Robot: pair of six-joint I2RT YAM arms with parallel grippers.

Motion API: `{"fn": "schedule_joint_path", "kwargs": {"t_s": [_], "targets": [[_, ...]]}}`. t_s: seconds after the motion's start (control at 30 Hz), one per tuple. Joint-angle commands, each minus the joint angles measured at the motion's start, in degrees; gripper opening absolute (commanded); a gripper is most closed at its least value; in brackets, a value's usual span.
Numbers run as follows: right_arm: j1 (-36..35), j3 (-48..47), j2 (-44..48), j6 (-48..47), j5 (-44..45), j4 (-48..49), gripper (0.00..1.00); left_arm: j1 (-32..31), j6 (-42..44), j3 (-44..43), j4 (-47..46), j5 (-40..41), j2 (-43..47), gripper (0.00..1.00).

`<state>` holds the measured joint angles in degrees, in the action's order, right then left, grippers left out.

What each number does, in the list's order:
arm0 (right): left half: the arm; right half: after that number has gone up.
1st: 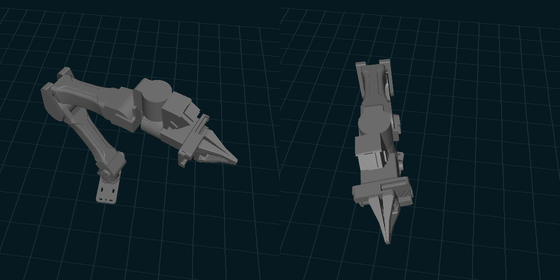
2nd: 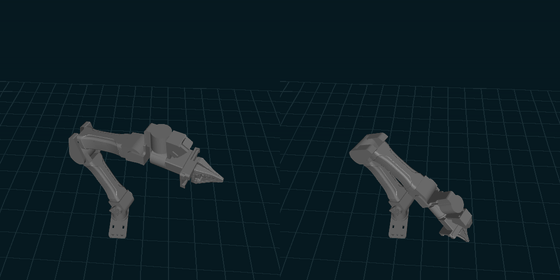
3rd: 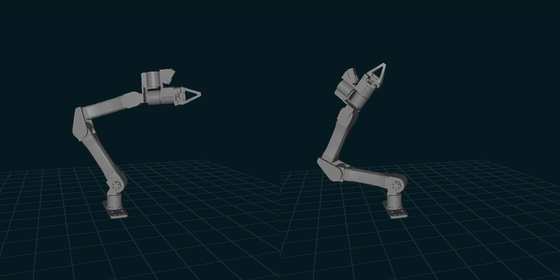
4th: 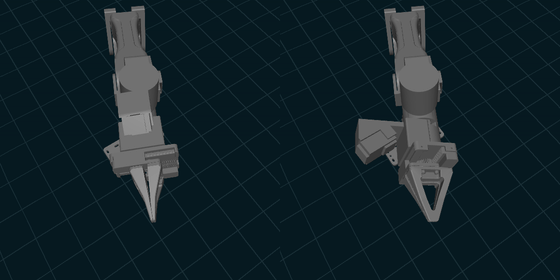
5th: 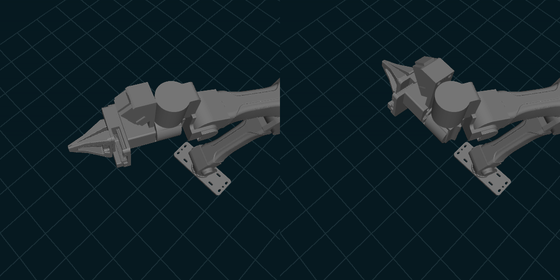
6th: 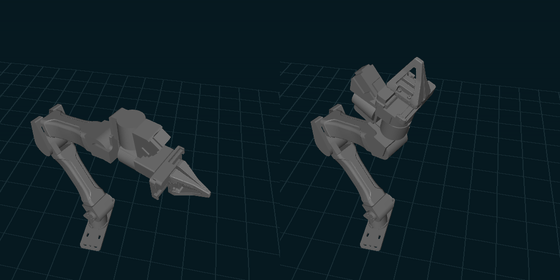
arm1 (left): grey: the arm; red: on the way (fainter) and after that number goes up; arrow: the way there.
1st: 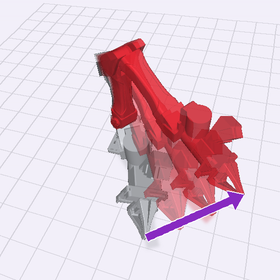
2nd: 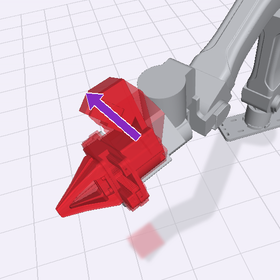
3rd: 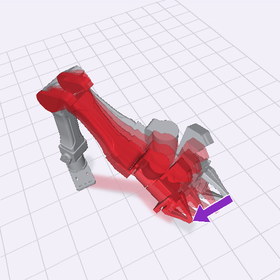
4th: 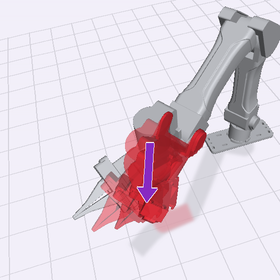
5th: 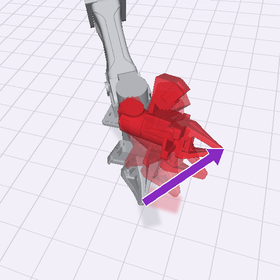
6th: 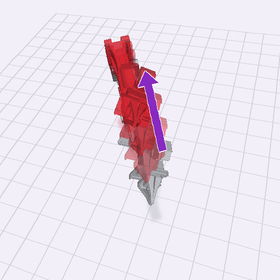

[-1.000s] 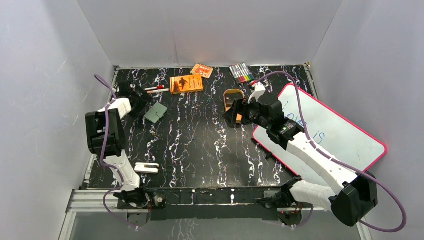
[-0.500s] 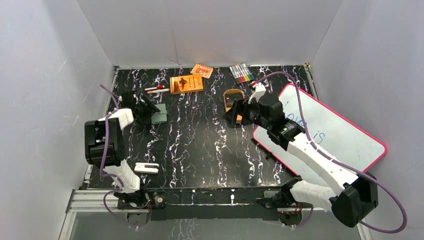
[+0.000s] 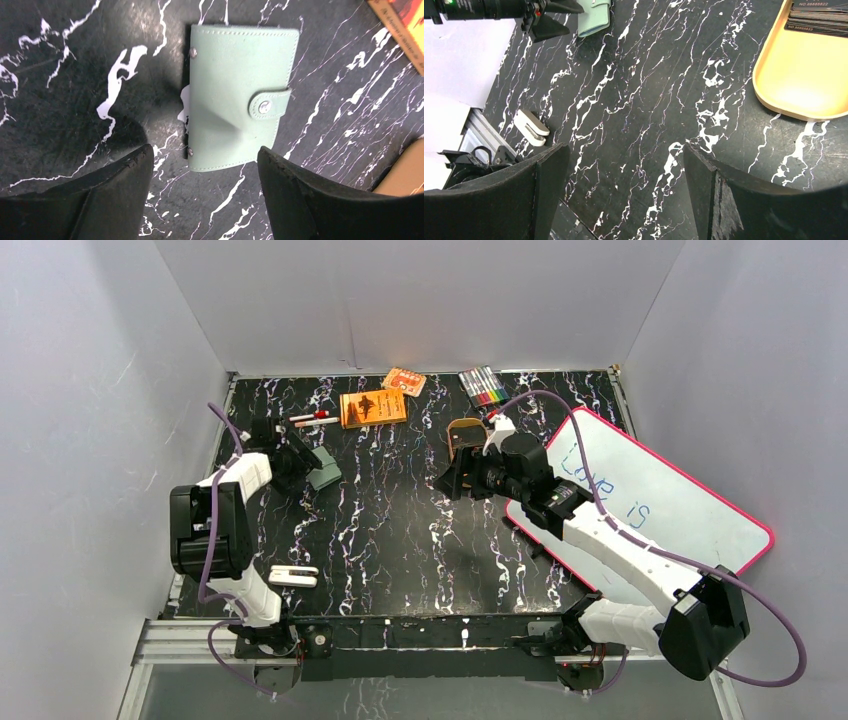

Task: Put the credit cards into the card holder
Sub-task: Move the card holder to the center of the board.

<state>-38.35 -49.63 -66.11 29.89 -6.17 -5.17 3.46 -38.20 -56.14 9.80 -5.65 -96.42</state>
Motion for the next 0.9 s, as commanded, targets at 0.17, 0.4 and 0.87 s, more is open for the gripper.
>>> {"fn": "schedule_joint_path", "kwargs": {"t_s": [0.17,0.4,0.87], "targets": [[-0.4,-2.4,0.5,-0.2,0.9,1.6,0.91,0.6,-1.9,-4.8,2.2,-0.8,-4.8,0.60],[-0.5,-2.3,1.0,-0.5,1.5,1.0,0.91,0.6,-1.9,-2.7,0.0,-2.9,-5.8,0.36],[-0.9,1.6,2.1,-0.2,0.9,0.5,0.91,-4.4,-3.0,9.7,-2.9,-8.8,3.9,0.00]]}}
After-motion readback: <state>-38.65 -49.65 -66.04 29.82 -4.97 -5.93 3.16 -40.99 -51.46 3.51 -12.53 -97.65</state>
